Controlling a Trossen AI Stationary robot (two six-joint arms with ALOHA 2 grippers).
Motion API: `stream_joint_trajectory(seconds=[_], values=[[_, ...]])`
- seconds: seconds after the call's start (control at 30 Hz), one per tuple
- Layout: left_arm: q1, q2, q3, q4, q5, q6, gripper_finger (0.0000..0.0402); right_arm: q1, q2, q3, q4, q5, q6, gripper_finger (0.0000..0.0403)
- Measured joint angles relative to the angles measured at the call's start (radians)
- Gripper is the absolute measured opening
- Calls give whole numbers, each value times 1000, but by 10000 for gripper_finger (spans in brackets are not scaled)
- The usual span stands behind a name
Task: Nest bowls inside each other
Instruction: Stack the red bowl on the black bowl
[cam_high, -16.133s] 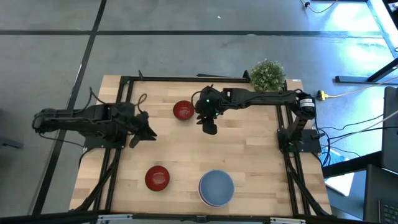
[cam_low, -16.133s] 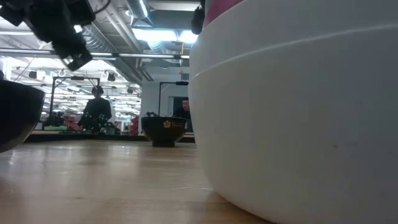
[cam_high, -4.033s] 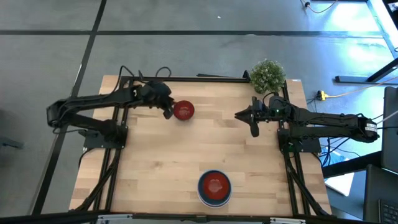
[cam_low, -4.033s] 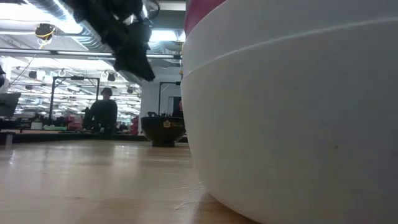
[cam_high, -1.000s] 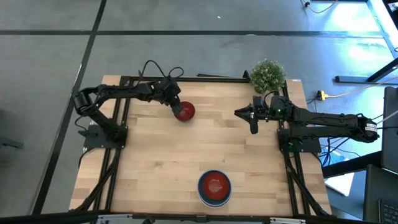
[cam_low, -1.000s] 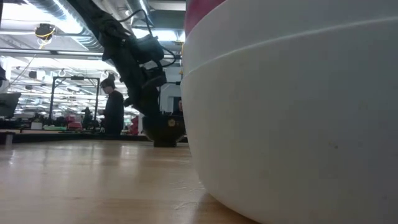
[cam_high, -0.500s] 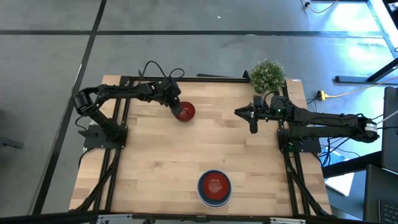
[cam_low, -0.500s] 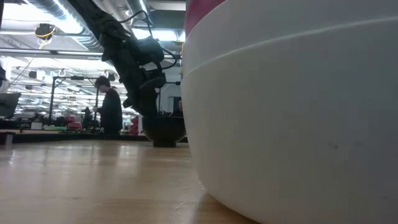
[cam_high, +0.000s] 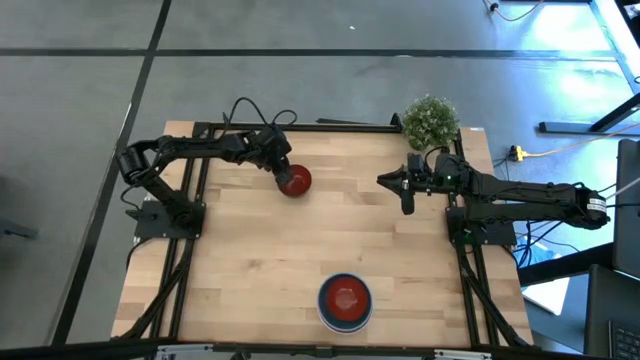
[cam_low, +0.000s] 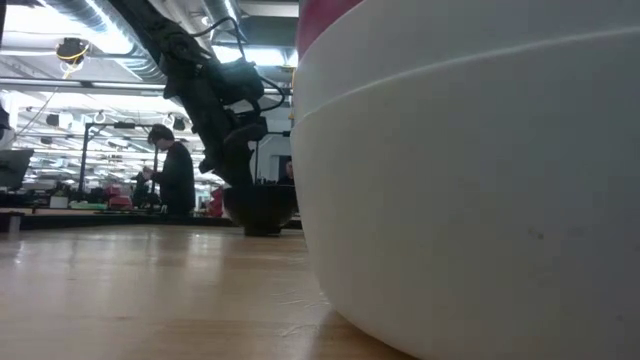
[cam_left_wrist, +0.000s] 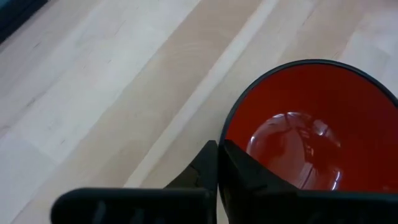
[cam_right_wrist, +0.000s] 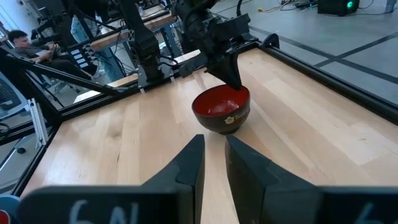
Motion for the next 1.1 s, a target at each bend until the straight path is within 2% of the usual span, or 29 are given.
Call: stream_joint_trajectory(seconds=[0.3,0.63,0.8,0.97,1.1], values=[[0,0,51,2,129,0,1,0,0,0,0,1,-21,65],[-76,-2,301,-154,368,48,1,0,0,0,-2,26,-24,65],[-172,-2,429,-240,386,55,0,0,0,0,-5,33,-25,65],[-274,-2,498,-278,381,57,0,0,0,0,-6,54,-24,65],[-357,-2,510,-295,304,35,0,0,0,0,-6,53,-21,65]])
